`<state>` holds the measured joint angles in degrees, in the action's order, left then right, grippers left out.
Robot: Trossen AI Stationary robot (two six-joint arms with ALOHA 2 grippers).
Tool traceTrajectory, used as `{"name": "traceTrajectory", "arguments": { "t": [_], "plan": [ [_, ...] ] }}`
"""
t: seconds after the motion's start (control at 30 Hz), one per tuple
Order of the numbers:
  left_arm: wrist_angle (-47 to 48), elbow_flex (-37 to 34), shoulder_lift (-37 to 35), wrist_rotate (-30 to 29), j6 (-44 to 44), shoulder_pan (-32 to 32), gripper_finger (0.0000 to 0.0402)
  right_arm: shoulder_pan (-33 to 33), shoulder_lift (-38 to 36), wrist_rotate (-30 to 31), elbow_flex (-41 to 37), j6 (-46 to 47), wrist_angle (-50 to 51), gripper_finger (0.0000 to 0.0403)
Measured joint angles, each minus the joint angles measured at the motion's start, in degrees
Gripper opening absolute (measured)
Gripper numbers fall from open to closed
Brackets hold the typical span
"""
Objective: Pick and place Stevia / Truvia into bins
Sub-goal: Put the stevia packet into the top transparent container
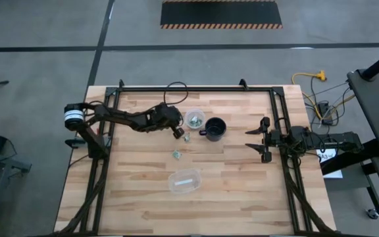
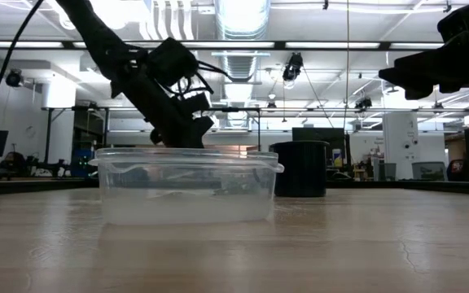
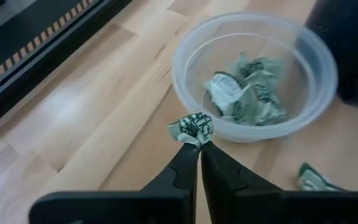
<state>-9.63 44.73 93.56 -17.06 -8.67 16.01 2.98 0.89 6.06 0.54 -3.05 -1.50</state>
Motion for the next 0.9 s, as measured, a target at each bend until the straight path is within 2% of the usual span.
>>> {"name": "traceTrajectory", "arguments": {
  "t": [0.3, 0.57, 0.9],
  "plan": [
    [-0.78, 0.13, -1.18, -1.03, 0.02, -1.33, 0.0000, 0.00, 0.00, 0.01, 0.00, 0.00, -0.02, 0.0221],
    [-9.96, 0.24, -1.01, 1.88, 0.52, -3.12, 0.0000, -0.02, 0.00, 0.01, 0.00, 0.00, -0.02, 0.0221],
    [-13.62, 0.15, -0.95, 2.07, 0.39, -3.06, 0.0000, -0.01, 0.00, 0.01, 0.00, 0.00, -0.01, 0.0221]
  ]
}}
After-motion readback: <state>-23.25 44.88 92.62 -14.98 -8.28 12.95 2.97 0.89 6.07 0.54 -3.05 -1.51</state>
